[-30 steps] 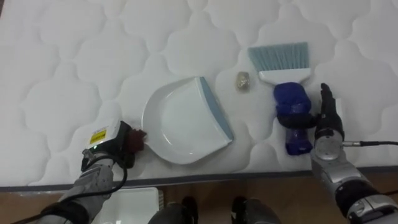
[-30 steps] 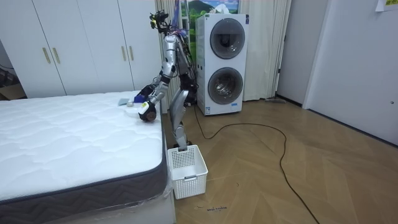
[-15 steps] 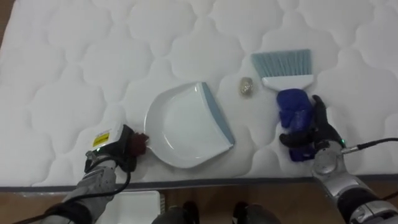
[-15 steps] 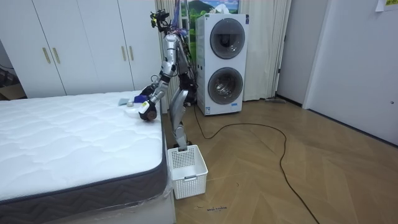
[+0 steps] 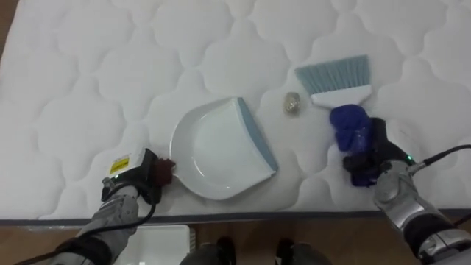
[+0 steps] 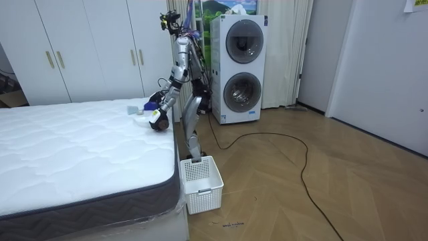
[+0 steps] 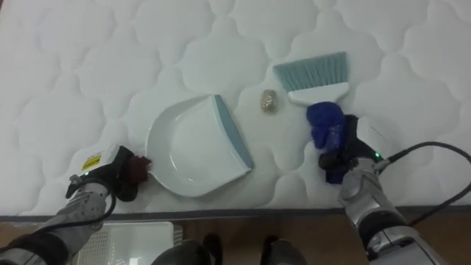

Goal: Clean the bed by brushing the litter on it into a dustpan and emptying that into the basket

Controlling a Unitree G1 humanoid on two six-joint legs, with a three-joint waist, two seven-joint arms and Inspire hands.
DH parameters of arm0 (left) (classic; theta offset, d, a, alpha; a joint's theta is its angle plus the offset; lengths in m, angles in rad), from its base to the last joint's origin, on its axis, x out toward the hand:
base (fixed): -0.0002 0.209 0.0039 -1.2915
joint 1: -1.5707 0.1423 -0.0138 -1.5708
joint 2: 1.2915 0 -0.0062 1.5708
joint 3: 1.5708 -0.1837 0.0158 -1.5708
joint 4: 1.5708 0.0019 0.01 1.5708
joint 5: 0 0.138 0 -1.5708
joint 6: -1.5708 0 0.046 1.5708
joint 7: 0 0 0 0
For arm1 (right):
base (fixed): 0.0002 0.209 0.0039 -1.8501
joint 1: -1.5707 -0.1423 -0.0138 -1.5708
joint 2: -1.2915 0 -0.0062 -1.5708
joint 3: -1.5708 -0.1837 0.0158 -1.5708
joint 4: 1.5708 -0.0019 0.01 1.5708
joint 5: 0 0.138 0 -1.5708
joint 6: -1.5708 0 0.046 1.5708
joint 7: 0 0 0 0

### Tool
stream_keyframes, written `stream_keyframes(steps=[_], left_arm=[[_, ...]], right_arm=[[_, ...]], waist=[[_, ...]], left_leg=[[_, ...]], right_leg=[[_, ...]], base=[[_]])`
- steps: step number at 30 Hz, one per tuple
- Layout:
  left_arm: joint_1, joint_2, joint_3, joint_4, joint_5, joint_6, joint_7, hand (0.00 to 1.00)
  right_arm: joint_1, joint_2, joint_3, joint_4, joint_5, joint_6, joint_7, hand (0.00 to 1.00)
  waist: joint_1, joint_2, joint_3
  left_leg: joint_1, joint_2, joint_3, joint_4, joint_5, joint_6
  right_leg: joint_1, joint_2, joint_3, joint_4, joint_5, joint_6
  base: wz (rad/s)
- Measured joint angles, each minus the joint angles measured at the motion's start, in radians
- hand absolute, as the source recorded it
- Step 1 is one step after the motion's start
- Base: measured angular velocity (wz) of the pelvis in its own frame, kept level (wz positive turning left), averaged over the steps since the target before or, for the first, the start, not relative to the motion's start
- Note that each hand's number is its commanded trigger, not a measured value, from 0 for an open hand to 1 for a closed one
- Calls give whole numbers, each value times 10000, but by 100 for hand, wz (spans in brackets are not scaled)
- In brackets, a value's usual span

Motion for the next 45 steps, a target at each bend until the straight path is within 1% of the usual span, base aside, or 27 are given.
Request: stream_keyframes(steps=[4, 6, 7, 8, 10, 12, 18, 23, 28, 31, 33, 34, 35, 36, 38, 39, 40, 42, 43, 45], left_arm=[[-15, -29, 22, -1, -1, 35, -16, 100], [-64, -40, 22, -2, -15, 35, -35, 100], [-117, -52, 21, -3, -20, 34, -60, 100], [-129, -55, 20, -6, -20, 29, -87, 100], [-188, -57, 15, -23, -20, 26, -187, 100], [-256, -58, 15, -15, -19, 26, -246, 100], [-313, -36, -15, 8, -19, 9, -246, 100], [-332, -19, -51, -7, -19, 6, -245, 100], [-332, 31, -83, -77, -6, -7, -259, 100], [-358, 55, -75, -125, 18, -7, -298, 100], [-375, 61, -82, -126, 34, -6, -299, 100], [-401, 88, -88, -126, 70, -4, -294, 100], [-449, 115, -121, -118, 129, -5, -294, 100], [-530, 159, -119, -121, 294, -5, -288, 100], [-626, 250, -130, -96, 506, -5, -288, 100], [-630, 308, -143, -106, 730, -5, -278, 100], [-633, 332, -143, -123, 893, -4, -264, 100], [-618, 447, -134, -302, 1338, -3, -208, 100], [-622, 460, -129, -333, 1430, -2, -190, 100], [-626, 532, -11, -424, 1881, -2, -137, 100]], right_arm=[[-139, -38, 283, -21, -688, 375, -30, 100], [-276, -116, 302, -13, -979, 552, -30, 100], [-353, -171, 301, -11, -1040, 613, -33, 100], [-393, -201, 300, 11, -1091, 715, -34, 100], [-393, -241, 299, 37, -1132, 790, -87, 100], [-384, -291, 300, 84, -1142, 813, -160, 100], [-293, -318, 298, 88, -1200, 819, -332, 100], [-297, -316, 299, 74, -1196, 883, -332, 100], [-355, -349, 251, 45, -1216, 866, -299, 100], [-404, -392, 183, 37, -1359, 846, -214, 100], [-408, -415, 185, 41, -1550, 845, -156, 100], [-406, -421, 181, 41, -1810, 840, -143, 100], [-412, -426, 178, 37, -2021, 845, -132, 100], [-491, -453, 186, 30, -2446, 850, -95, 100], [-614, -471, 212, 42, -2916, 879, 23, 100], [-625, -473, 293, 42, -3082, 903, 87, 100], [-630, -475, 296, 41, -3187, 913, 101, 100], [-685, -479, 286, 13, -3409, 940, 196, 100], [-704, -480, 285, 12, -3493, 955, 216, 100], [-746, -482, 283, -8, -3830, 996, 339, 100]], waist=[[33, 3, 18], [52, 1, 66], [67, -4, 109], [99, -10, 123], [159, -28, 135], [191, -64, 157], [192, -120, 190], [194, -122, 187], [149, -159, 161], [203, -267, 159], [206, -337, 163], [179, -424, 168], [189, -490, 167], [242, -598, 166], [270, -688, 166], [285, -756, 155], [303, -776, 156], [396, -937, 157], [399, -953, 156], [534, -1084, 155]], left_leg=[[-1, -1, -3, -59, 3, -5], [-6, -6, -3, -81, 3, -5], [-15, -6, -8, -84, 3, -5], [-20, -6, -16, -101, 2, -6], [-20, -6, -19, -120, 1, -9], [-31, -5, -21, -88, 1, -9], [-113, 2, -51, -68, 1, -9], [-127, -2, -38, -66, 1, -9], [-172, -11, -50, -16, 2, -8], [-203, -11, -40, 92, 3, -6], [-223, -8, -40, 176, 4, -4], [-231, -43, -36, 225, 4, -3], [-270, -38, -36, 331, 4, -2], [-307, -31, -19, 349, 4, -1], [-365, -11, -24, 394, 3, 0], [-365, 2, -26, 392, 5, 3], [-366, 6, -26, 359, 6, 5], [-394, -6, 56, 348, 18, 19], [-417, -7, 57, 347, 29, 17], [-474, 20, 185, 345, 42, 16]], right_leg=[[-3, 3, -3, -59, 5, -9], [-9, 4, -1, -73, 5, -9], [-10, 4, -8, -79, 5, -9], [-6, 6, -17, -113, 4, -9], [1, 3, -23, -141, 4, -9], [11, 5, -47, -187, 4, -9], [28, 2, -104, -292, 7, -4], [23, 7, -104, -289, 8, -3], [-1, -6, -120, -248, 8, -3], [-84, -103, -112, -73, 6, -4], [-84, -117, -119, -19, 1, -6], [-112, -190, -127, 99, -53, -2], [-132, -195, -118, 163, -72, 4], [-204, -190, -83, 199, -70, -1], [-252, -188, -119, 252, -44, -21], [-253, -179, -128, 264, -27, -38], [-254, -177, -129, 278, -24, -43], [-396, -185, -85, 403, -24, -47], [-420, -193, -88, 410, -23, -49], [-566, -176, 20, 472, -10, -71]], base=[[0], [0], [0], [0], [0], [0], [3], [0], [1], [0], [2], [7], [0], [0], [0], [0], [-5], [-8], [-7], [-9]])
